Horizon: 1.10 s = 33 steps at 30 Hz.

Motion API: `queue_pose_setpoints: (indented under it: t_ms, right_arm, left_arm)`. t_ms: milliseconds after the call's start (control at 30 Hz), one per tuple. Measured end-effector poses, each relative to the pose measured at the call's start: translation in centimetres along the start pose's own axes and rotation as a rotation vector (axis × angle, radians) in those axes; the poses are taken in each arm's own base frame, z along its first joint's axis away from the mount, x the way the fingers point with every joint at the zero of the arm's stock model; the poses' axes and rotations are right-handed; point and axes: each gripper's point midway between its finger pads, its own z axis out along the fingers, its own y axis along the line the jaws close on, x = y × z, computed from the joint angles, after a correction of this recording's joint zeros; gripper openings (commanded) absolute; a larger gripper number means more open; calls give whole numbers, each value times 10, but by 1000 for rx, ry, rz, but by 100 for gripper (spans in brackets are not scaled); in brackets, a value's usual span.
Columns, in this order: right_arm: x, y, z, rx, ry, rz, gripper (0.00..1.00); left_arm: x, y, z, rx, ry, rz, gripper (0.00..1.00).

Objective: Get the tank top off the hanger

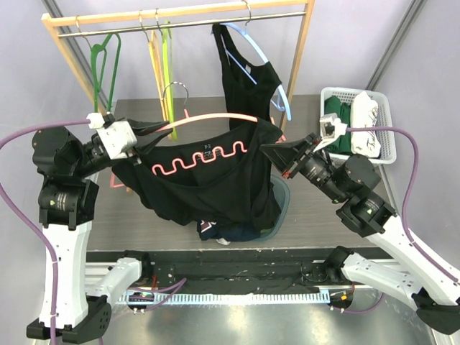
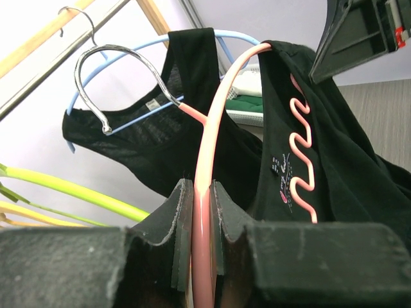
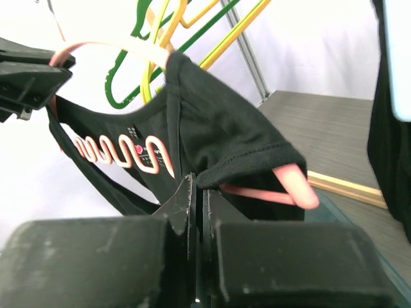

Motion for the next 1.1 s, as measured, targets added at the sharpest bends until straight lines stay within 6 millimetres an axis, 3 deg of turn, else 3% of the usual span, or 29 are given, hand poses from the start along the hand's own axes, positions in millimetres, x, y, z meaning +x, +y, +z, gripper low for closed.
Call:
queue_pose_setpoints:
  t_ms: [100,267,400,467,567,700,900,1000,1033,1100]
  right_arm:
    - [-13,1,-7,11,-37,-20,1]
    - [-66,-2,-36,107,-200,-81,1]
    - [-98,-21,-65,253,-314,-112,1]
    - [-104,-32,-72,324,-334,-118,1]
    - [-92,-56,-74,443,-302,-135,1]
    - [-61,-83,-72,547,-207,-165,1]
    - [-14,-103,-75,582,-46,-199,4]
    - [0,-98,-75,533,22,-214,31]
    - [4,-95,-75,513,45,-222,52]
    - [11,-90,-76,476,97,-243,67]
  left_arm:
    - [5,-2,0,2,6,-10,0]
    - [14,-6,0,7,19,-31,0]
    - [14,-9,-1,11,18,-32,0]
    - [12,-10,-2,14,14,-28,0]
    - [11,-12,-3,16,12,-26,0]
    - [11,-12,-3,16,13,-27,0]
    - [13,-8,0,20,19,-32,0]
    - [9,-2,3,26,15,-26,0]
    - [8,1,5,28,12,-22,0]
    - [6,5,9,35,8,-17,0]
